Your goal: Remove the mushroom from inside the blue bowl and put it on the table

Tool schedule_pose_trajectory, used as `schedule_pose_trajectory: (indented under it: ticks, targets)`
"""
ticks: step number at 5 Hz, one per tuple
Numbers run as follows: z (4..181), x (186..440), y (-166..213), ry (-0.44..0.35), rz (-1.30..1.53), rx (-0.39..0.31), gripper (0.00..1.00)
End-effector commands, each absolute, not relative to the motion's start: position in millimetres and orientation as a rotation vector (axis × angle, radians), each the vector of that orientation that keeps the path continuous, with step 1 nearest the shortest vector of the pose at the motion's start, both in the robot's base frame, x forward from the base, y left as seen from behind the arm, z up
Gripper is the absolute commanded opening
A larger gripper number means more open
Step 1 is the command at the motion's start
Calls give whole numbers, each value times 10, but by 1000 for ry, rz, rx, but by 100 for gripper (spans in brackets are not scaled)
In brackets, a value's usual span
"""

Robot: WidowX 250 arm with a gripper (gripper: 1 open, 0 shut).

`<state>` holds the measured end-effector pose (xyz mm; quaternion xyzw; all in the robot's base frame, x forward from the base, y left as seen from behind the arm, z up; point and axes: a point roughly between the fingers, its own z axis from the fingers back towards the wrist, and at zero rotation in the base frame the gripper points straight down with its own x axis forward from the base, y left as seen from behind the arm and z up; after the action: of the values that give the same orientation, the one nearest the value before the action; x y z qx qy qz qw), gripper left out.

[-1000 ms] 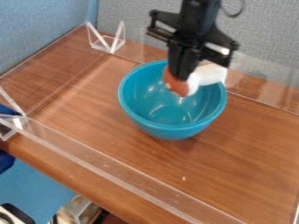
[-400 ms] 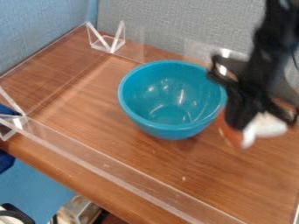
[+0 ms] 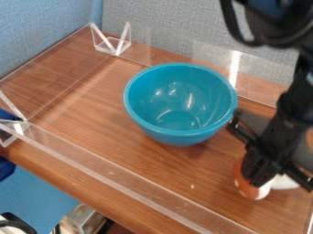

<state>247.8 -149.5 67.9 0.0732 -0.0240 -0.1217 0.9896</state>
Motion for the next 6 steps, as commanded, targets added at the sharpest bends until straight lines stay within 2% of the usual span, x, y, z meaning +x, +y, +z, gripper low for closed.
schedule_pose_trajectory:
  ticks: [1, 3, 6]
  targets:
    - [637, 2441, -1480, -79, -239, 135, 0]
    - [409, 2408, -1380, -77, -220, 148, 0]
    - [216, 2452, -1231, -80, -195, 179, 0]
